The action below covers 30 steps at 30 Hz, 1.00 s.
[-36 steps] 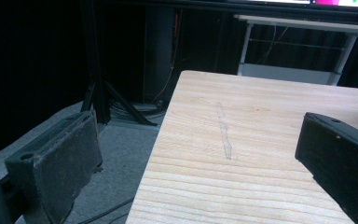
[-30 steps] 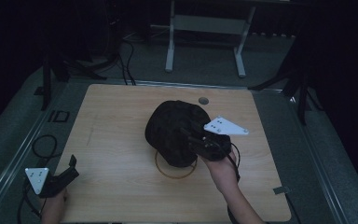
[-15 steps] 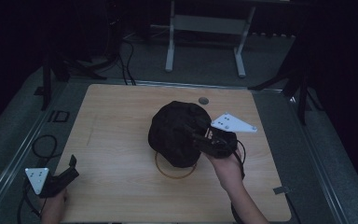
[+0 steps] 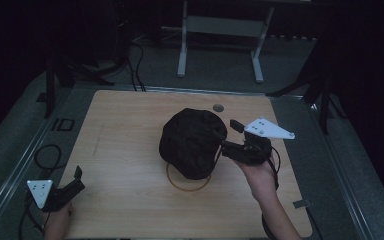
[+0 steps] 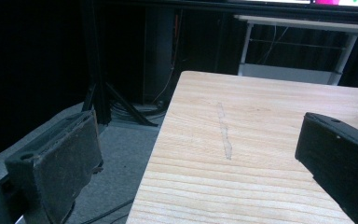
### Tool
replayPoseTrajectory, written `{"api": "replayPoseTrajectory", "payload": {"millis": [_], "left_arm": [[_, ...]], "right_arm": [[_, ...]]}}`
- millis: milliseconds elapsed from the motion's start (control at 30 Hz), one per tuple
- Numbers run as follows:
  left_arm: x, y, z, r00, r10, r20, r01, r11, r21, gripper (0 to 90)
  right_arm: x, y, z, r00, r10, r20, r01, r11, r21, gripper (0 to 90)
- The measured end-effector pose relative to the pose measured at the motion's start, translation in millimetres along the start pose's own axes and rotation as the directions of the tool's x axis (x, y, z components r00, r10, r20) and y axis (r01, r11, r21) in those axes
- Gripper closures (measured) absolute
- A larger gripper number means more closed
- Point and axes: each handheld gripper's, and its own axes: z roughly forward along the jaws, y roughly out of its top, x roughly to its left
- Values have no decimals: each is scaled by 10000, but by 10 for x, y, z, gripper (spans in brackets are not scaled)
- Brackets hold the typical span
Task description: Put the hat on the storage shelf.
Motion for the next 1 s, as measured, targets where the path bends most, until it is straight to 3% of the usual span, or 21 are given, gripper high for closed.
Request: {"api": "replayPoseTrajectory", "payload": {"millis": [300, 567, 733, 1000], "left_arm": [[-1, 0, 1, 10000, 5, -5, -5, 10000, 1, 6], [-5, 0, 1, 10000, 42, -10, -42, 10000, 23, 6], [-4, 1, 3, 10000, 43, -9, -43, 10000, 33, 6], [-4, 2, 4, 10000, 48, -3, -48, 10000, 51, 6]], "right_arm": [[-266, -166, -106, 9990, 125, 440, -131, 9998, 154, 187], [-521, -379, -215, 9942, 493, 953, -510, 9986, 154, 138], [-688, -552, -269, 9874, 743, 1395, -768, 9970, 127, 137], [-942, -925, -328, 9736, 626, 2193, -714, 9969, 325, 131]]}}
